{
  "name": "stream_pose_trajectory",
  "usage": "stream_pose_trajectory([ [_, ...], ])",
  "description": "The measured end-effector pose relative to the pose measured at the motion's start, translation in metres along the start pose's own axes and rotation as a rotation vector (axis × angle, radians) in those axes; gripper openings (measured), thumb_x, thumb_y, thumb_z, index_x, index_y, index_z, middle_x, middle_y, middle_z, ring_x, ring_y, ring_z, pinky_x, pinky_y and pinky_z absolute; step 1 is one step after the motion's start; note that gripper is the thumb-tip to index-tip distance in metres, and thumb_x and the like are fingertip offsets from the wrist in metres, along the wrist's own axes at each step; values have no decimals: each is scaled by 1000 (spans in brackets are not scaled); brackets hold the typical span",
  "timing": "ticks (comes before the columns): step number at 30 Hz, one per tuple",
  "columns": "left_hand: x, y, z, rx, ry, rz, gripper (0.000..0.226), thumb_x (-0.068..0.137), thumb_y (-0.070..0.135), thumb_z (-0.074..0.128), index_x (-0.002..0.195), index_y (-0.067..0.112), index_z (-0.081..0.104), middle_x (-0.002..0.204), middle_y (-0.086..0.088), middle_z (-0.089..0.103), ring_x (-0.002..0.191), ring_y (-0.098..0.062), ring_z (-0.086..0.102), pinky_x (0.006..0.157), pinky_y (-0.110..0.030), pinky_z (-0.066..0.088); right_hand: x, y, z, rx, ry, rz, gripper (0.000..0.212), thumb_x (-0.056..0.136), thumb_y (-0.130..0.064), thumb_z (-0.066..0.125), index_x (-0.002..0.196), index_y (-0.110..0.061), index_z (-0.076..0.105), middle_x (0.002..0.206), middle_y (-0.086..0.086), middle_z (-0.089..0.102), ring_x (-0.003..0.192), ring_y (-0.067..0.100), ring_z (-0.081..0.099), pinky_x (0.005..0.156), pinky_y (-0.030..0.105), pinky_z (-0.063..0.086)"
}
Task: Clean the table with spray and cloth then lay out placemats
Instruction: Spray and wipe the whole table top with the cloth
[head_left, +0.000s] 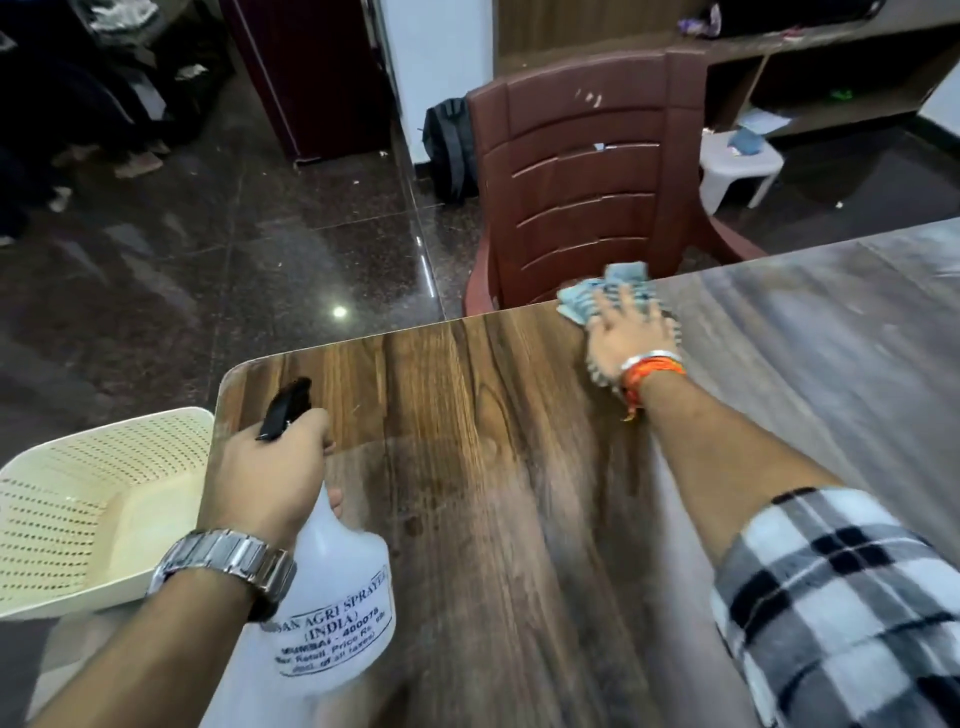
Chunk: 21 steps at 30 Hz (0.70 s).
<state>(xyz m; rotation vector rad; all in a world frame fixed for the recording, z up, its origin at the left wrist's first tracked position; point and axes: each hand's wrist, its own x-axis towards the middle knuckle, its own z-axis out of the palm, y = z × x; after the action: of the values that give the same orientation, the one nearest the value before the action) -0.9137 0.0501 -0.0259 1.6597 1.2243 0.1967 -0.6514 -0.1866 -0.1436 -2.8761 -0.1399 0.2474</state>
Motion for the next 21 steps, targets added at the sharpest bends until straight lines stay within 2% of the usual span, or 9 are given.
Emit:
stream_pose_trajectory([
  [4, -7, 4, 8, -34, -11, 16, 34, 61, 31, 58, 78, 6, 73, 70, -14, 73, 41, -28, 65, 69, -52, 62, -6, 16, -3, 21, -7, 158, 55, 95, -46, 21, 149, -41, 11, 160, -10, 1, 145, 34, 2, 116, 52, -1],
  [5, -8, 4, 9, -31, -10, 25, 31, 64, 31, 58, 76, 7, 74, 75, -12, 75, 43, -27, 66, 65, -46, 63, -7, 12, -3, 19, -7, 171, 55, 95, -47, 20, 149, -41, 10, 160, -11, 0, 145, 35, 2, 115, 53, -2],
  [7, -9, 2, 2, -35, -3, 40, 24, 70, 29, 60, 73, 9, 74, 77, -8, 78, 46, -25, 65, 58, -37, 60, -13, -6, 0, 22, -24, 164, 55, 95, -48, 19, 149, -41, 10, 160, -10, 0, 144, 37, 2, 115, 55, -2],
  [9, -5, -3, -6, -58, -14, 32, 17, 74, 24, 62, 70, 12, 74, 75, -4, 78, 53, -21, 64, 54, -36, 60, -24, -34, 7, 4, -23, 109, 54, 96, -49, 18, 149, -41, 12, 160, -8, 2, 144, 38, 3, 115, 55, -1],
  [11, -2, -6, -16, -58, -7, 30, 14, 77, 21, 62, 72, 13, 73, 72, -2, 78, 54, -21, 63, 53, -35, 58, -39, -73, 19, -2, -2, 14, 53, 97, -49, 20, 149, -41, 14, 160, -7, 5, 144, 37, 5, 115, 54, 1],
  [15, 3, -13, -43, -36, 24, 37, 17, 73, 25, 59, 68, 13, 71, 68, -3, 76, 40, -23, 60, 68, -46, 62, -85, -180, 59, -13, -25, -270, 53, 96, -46, 27, 148, -40, 20, 160, -6, 8, 144, 38, 7, 115, 56, 2],
  [17, 4, -19, -58, -31, 49, 36, 20, 73, 26, 60, 70, 12, 73, 65, 0, 76, 44, -24, 63, 69, -49, 63, -118, -237, 78, -10, -79, -437, 54, 95, -44, 29, 148, -41, 19, 160, -6, 6, 144, 38, 5, 114, 56, 0],
  [19, 4, -24, -74, -16, 80, 30, 23, 77, 29, 62, 71, 10, 75, 67, 2, 77, 51, -26, 67, 68, -45, 63, -149, -289, 93, -14, -154, -604, 56, 94, -44, 32, 147, -43, 17, 160, -8, 2, 144, 37, 2, 114, 57, -3],
  [21, 4, -29, -87, -20, 97, 32, 22, 82, 28, 62, 72, 11, 73, 71, 0, 78, 45, -24, 63, 60, -34, 59, -168, -324, 100, -72, -207, -737, 54, 95, -43, 34, 147, -41, 20, 160, -9, 0, 145, 35, -1, 114, 57, -1],
])
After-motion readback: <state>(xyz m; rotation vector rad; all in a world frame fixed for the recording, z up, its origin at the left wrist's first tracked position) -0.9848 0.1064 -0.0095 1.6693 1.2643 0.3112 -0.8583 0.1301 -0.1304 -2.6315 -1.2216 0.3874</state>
